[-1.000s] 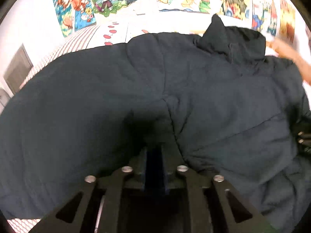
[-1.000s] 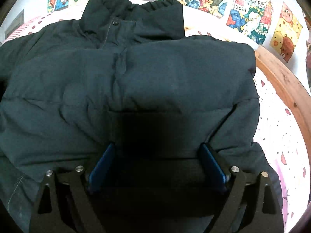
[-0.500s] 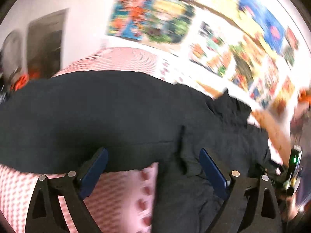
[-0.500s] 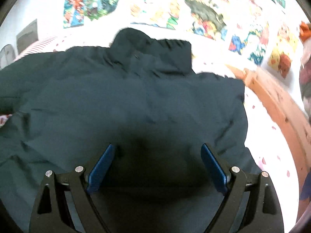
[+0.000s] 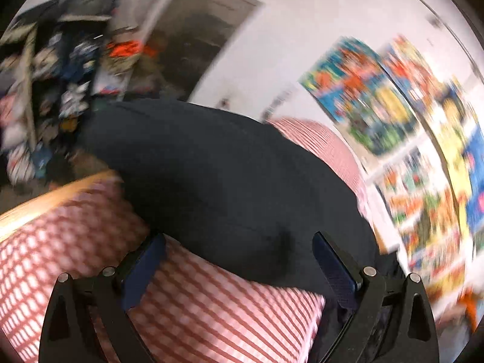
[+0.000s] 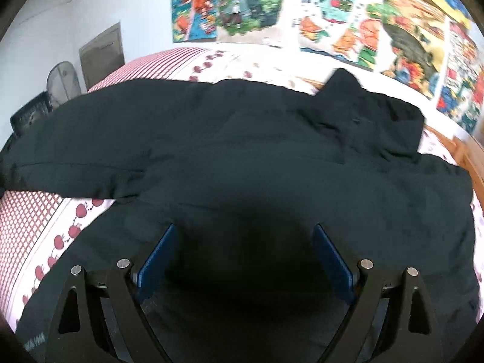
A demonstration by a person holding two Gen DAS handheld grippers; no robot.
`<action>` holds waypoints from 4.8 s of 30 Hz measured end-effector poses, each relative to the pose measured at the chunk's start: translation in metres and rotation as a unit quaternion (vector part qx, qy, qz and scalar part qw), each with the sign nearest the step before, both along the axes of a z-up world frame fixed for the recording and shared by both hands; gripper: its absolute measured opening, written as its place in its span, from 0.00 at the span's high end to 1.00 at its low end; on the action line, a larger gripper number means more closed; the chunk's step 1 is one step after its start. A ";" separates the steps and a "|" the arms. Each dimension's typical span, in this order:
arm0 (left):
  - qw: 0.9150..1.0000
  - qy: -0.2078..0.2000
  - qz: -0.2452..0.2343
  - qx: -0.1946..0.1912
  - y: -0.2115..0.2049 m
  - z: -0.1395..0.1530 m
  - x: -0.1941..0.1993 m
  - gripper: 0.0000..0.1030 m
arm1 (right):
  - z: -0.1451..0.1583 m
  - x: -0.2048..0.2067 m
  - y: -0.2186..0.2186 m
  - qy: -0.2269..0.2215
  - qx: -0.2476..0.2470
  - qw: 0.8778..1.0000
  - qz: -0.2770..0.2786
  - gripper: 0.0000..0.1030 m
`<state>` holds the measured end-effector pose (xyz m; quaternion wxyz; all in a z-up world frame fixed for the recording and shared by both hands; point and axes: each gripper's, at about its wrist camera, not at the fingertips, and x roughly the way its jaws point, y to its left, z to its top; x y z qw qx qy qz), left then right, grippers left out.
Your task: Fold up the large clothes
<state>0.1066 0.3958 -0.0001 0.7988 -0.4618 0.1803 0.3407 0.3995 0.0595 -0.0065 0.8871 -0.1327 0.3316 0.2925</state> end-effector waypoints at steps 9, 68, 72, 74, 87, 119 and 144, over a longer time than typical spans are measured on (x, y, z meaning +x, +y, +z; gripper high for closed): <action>1.000 0.007 0.024 0.002 0.022 -0.008 0.004 0.07 | -0.039 0.011 0.051 0.017 -0.075 0.997 0.007 0.12; 0.787 0.079 -0.573 0.216 -0.352 0.007 0.218 0.39 | -0.011 0.011 -0.262 0.144 0.194 0.952 -0.186 0.05; 0.798 0.047 -0.570 0.192 -0.338 0.013 0.210 0.16 | -0.011 0.011 -0.250 0.146 0.201 0.954 -0.167 0.05; 0.808 0.048 -0.559 0.179 -0.327 0.016 0.205 0.16 | -0.011 0.010 -0.246 0.151 0.210 0.953 -0.158 0.05; 0.915 0.085 -0.357 0.167 -0.194 0.030 0.157 0.12 | -0.036 0.009 -0.225 0.230 0.224 0.939 -0.128 0.35; 0.899 0.163 -0.353 0.203 -0.221 -0.011 0.283 0.11 | 0.042 0.041 -0.230 -0.092 0.003 0.970 -0.225 0.43; 0.871 0.252 -0.338 0.254 -0.240 -0.081 0.308 0.00 | -0.042 0.075 -0.174 0.000 -0.050 0.992 -0.119 0.32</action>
